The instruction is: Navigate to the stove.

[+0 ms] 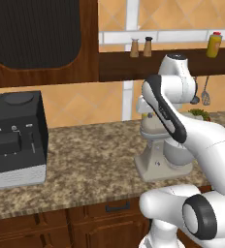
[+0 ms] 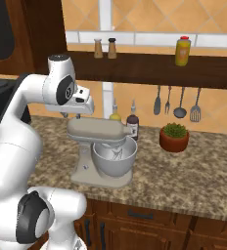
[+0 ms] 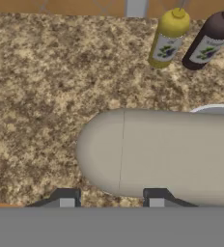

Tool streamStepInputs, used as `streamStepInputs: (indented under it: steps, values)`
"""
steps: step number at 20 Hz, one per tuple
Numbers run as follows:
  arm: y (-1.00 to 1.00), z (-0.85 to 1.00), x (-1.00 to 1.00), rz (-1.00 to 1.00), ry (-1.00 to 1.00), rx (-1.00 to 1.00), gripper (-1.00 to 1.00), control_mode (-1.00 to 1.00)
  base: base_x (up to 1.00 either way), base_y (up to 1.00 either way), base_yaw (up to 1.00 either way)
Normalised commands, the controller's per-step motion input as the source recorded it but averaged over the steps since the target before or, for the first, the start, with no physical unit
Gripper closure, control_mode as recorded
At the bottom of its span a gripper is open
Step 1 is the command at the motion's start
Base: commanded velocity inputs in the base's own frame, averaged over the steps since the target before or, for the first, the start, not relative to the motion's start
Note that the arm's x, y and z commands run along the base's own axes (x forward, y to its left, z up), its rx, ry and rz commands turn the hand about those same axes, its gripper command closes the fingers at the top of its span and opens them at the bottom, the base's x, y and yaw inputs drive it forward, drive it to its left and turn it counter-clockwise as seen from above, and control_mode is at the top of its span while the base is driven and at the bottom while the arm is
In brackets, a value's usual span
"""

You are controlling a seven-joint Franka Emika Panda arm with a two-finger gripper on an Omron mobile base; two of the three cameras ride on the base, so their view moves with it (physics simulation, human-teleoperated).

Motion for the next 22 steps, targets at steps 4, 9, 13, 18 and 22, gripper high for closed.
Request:
streamStepInputs:
  steps: [4,9,13,18,22]
  values:
    - [0.00,0.00,0.00,0.00,0.00,0.00,-1.00,1.00,-0.13,0.00,0.00]
    - [0.00,0.00,0.00,0.00,0.00,0.00,-1.00,1.00,-0.93,-0.02,0.01]
    - [0.00,0.00,0.00,0.00,0.00,0.00,-1.00,1.00,-0.91,-0.02,0.06]
    - [0.00,0.00,0.00,0.00,0.00,0.00,-1.00,1.00,-0.31,0.09,-0.42]
    - [0.00,0.00,0.00,0.00,0.00,0.00,-1.00,1.00,0.00,0.11,-0.93]
